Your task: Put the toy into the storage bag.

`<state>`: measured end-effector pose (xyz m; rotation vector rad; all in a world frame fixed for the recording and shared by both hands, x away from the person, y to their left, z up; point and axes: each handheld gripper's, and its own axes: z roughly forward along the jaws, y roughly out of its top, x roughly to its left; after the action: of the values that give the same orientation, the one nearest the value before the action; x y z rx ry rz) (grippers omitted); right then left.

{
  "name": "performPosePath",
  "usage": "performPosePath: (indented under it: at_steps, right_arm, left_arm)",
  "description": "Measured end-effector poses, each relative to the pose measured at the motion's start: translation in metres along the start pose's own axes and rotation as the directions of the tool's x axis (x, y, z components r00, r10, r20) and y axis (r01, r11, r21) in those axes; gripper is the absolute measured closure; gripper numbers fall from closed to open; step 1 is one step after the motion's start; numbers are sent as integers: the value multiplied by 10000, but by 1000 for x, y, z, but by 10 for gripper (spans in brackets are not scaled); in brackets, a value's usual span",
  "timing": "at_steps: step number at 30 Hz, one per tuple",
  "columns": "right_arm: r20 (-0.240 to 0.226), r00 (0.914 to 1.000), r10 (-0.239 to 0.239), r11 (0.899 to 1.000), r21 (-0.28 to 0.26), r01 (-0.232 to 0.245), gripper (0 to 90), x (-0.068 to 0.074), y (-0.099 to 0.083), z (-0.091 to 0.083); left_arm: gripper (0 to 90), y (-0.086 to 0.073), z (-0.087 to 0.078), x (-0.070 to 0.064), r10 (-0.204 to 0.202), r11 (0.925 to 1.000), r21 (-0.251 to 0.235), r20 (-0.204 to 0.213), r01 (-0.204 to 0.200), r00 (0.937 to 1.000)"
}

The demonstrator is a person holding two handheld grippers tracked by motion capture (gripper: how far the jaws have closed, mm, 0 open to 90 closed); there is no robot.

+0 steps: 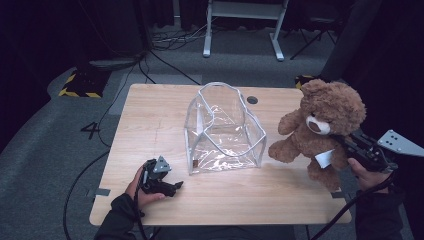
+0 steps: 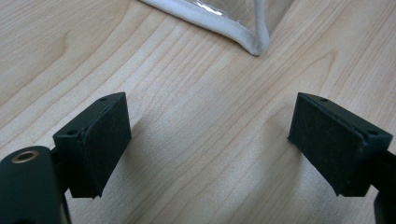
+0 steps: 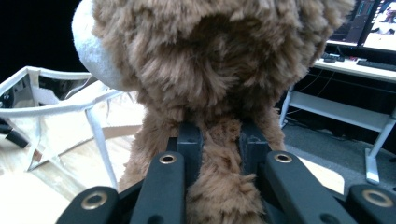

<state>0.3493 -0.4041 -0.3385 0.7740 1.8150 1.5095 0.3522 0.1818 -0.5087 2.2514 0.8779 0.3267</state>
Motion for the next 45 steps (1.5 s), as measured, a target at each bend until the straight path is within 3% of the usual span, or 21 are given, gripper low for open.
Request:
performPosePath:
  at_steps: [10,26,45]
  right_arm:
    - [112,9997,-220,9997,-61,221,766,1,28,5]
    - [260,9986,-452,9984,-328,460,769,3,54,20]
    - [-71,9960,-894,9922,-884,884,769,13,103,38]
  left_arm:
    - [129,0,0,0,1,10000,1,2,-1,10000]
    - [129,0,0,0,24,10000,-3,-7,-24,10000]
    - [129,0,0,0,-12,10000,0,-19,12,10000]
